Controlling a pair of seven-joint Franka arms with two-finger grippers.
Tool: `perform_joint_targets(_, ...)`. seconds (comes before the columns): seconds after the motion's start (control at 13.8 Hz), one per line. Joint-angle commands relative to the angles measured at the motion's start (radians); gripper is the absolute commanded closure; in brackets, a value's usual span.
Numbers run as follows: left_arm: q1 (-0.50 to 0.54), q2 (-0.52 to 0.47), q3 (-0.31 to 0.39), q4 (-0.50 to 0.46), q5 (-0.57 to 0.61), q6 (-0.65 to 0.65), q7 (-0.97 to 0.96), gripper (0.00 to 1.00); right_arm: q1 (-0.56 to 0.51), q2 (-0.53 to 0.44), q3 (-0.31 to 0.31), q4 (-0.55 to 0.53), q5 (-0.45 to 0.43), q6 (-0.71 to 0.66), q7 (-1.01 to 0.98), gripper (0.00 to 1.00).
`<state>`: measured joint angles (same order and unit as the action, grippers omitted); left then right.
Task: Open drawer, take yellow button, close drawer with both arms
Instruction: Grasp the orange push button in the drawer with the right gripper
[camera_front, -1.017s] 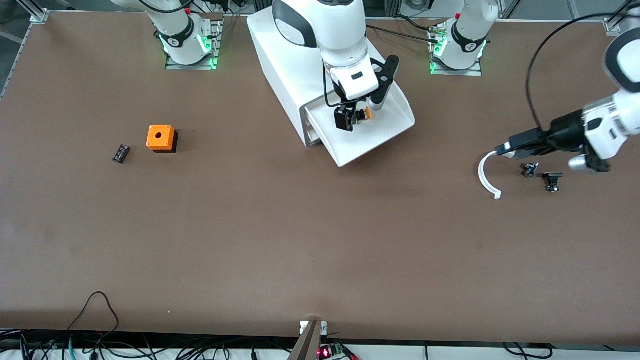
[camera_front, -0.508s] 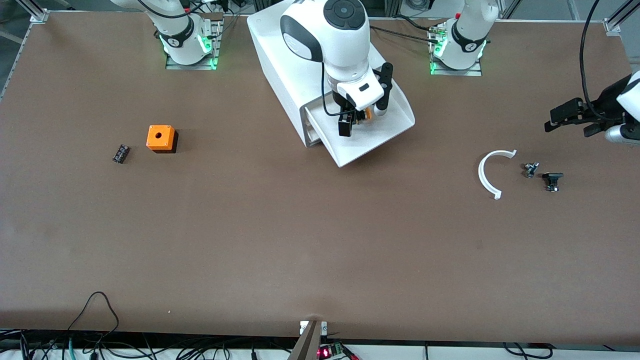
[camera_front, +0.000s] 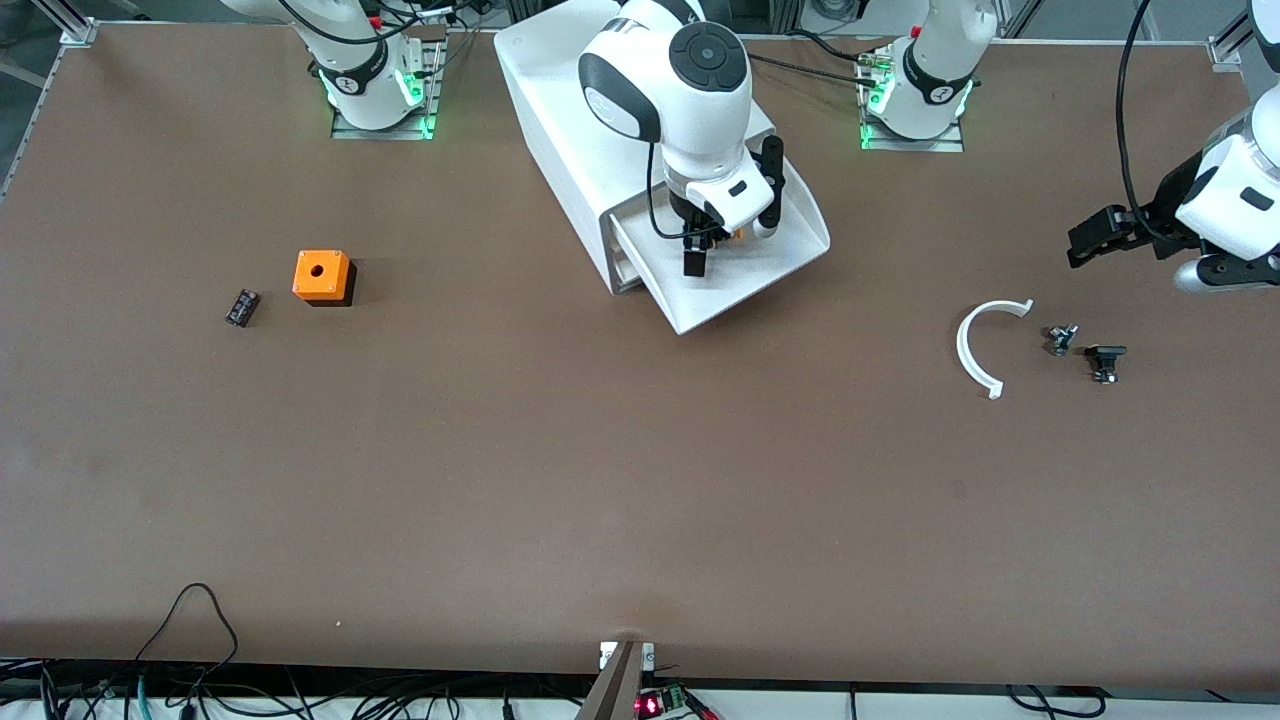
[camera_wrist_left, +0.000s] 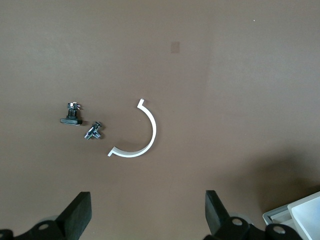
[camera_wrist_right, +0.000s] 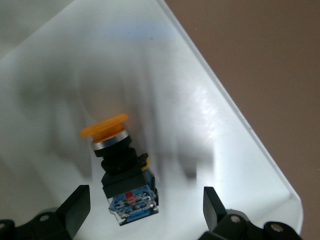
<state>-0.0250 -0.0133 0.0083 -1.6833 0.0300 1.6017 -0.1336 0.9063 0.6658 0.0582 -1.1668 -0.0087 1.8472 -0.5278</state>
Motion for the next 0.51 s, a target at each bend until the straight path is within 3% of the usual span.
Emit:
perform_joint_targets(0.0, -0.009, 0.012, 0.009, 0.028, 0.019, -0.023, -0.014, 0.00, 0.013, -0.005, -0.003, -0.004, -0.004, -0.019, -0.020, 0.00)
perform_joint_targets(0.44, -0.010, 0.015, 0.010, 0.042, 0.018, -0.023, -0.012, 0.00, 0.013, 0.012, -0.003, -0.007, -0.007, -0.017, -0.061, 0.00)
